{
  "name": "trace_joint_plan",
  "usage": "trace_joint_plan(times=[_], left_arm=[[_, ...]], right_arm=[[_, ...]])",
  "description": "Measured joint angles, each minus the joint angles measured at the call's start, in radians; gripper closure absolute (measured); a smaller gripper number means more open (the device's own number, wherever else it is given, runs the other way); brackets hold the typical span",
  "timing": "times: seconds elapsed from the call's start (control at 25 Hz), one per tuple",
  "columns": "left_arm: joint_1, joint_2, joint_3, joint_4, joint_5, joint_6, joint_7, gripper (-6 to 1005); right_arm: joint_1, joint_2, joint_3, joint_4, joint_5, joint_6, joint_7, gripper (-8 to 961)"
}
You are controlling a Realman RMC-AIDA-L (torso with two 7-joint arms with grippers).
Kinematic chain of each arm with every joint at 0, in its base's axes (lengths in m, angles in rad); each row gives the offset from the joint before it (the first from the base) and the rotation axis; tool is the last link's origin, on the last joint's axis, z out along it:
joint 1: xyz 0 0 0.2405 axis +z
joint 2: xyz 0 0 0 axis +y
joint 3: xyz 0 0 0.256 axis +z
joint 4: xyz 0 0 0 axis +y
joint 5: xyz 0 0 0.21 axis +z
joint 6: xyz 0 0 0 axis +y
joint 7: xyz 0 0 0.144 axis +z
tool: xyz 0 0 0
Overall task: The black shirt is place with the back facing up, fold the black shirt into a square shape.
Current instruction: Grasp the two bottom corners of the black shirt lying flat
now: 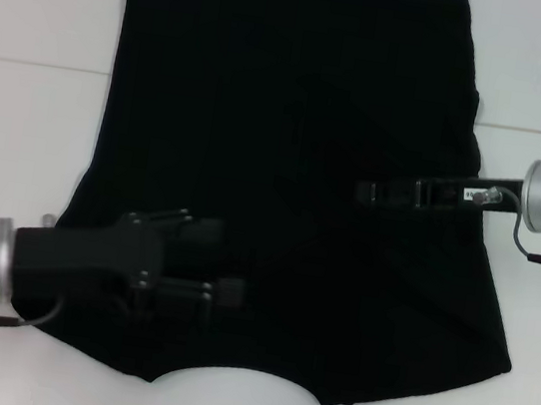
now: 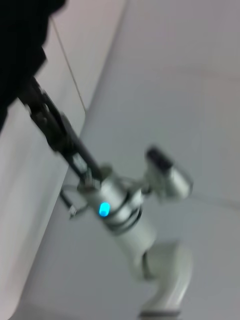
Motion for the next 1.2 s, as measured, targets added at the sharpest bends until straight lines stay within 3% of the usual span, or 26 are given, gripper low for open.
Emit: trace_joint_plan(times=[0.32,0.68,0.96,1.2], left_arm=[[0.056,0.017,-0.172,0.072,0.184,0.022,-0.126,73],[0.072,0.036,-0.315,0.164,0.377,-0.102,-0.224,87],[0.052,0.038,-0.315,0.171,0.451,-0.215,-0.415,99],[0.04,0.039,-0.293,0.172,0.473,-0.236,-0.453,108]], right_arm=[[-0.09,0.035,-0.003,0.004,0.155,-0.072,-0.2,114],[-0.07,0.042,-0.008,0.036,0.165,-0.056,-0.213,197],[-0.063,0.042,-0.006,0.039,0.171,-0.046,-0.214,208],[-0.062,0.042,-0.004,0.039,0.172,-0.046,-0.214,209]])
